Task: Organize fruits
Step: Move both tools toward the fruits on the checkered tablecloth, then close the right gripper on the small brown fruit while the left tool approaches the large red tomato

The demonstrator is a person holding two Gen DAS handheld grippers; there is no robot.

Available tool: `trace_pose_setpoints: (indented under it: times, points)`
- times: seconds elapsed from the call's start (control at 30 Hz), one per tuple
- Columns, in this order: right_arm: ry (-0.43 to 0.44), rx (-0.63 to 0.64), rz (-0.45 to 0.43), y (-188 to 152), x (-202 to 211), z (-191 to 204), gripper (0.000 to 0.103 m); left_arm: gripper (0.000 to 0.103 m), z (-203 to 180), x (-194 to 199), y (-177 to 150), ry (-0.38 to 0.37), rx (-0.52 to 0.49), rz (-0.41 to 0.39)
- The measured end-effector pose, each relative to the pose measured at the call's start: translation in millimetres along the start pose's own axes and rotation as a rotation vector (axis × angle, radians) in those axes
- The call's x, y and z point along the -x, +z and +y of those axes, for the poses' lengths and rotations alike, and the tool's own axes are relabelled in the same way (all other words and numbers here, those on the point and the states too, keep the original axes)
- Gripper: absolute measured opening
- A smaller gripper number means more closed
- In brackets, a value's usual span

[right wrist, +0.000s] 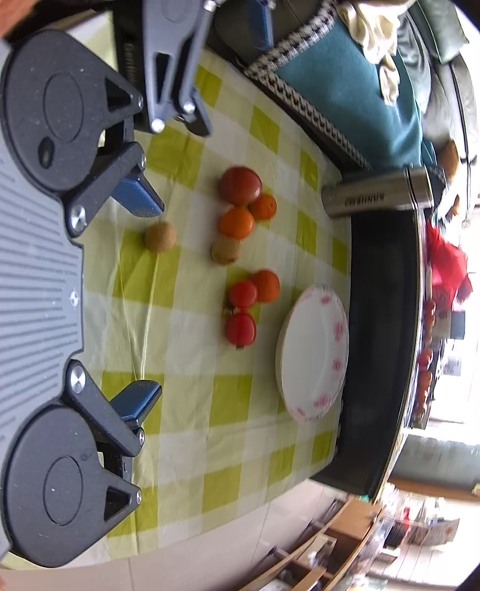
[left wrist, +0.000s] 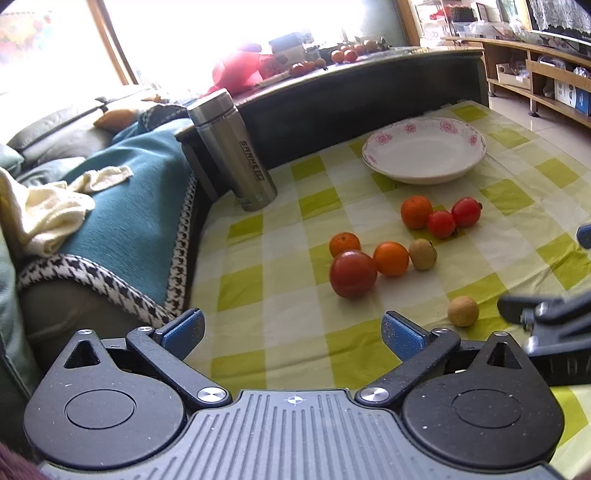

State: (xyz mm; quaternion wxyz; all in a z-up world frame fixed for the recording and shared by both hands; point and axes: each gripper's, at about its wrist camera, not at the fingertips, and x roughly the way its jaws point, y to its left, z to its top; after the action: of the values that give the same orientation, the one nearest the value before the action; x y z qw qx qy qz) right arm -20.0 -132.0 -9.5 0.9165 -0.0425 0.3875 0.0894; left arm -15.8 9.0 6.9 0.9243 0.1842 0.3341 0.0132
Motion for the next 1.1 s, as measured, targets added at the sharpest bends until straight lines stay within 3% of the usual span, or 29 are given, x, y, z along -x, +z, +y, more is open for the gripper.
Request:
trace_pose_setpoints:
  times: [0.17,0.47,0.7,0.77,0.9,0.97,1.1]
  points:
    - [0.036,0.069,0.001,0,-6,13,0.09,0.103,0,-6,-2,0.013,-0.017,0.013]
    - [0.128,0.073,0.033,11,-30,9,0.068,0.102,8,-18,1,-0.017,0.021,0.024]
    - [0.188,0.108,0.099,12,-51,19,0.041,0.098,10,-28,3,-0.041,0.03,0.034]
    - [0.187,0.124,0.125,8,-56,22,0.03,0.094,13,-30,4,-0.062,0.052,0.036]
    - [0.179,0.155,0.123,6,-54,24,0.03,0.082,11,-39,7,-0.113,0.06,0.059]
    - [0.181,0.141,0.132,7,-53,21,0.03,0.067,10,-44,9,-0.146,0.058,0.072]
    - [0.188,0.091,0.14,13,-51,8,0.03,0.059,8,-56,14,-0.174,0.041,0.084]
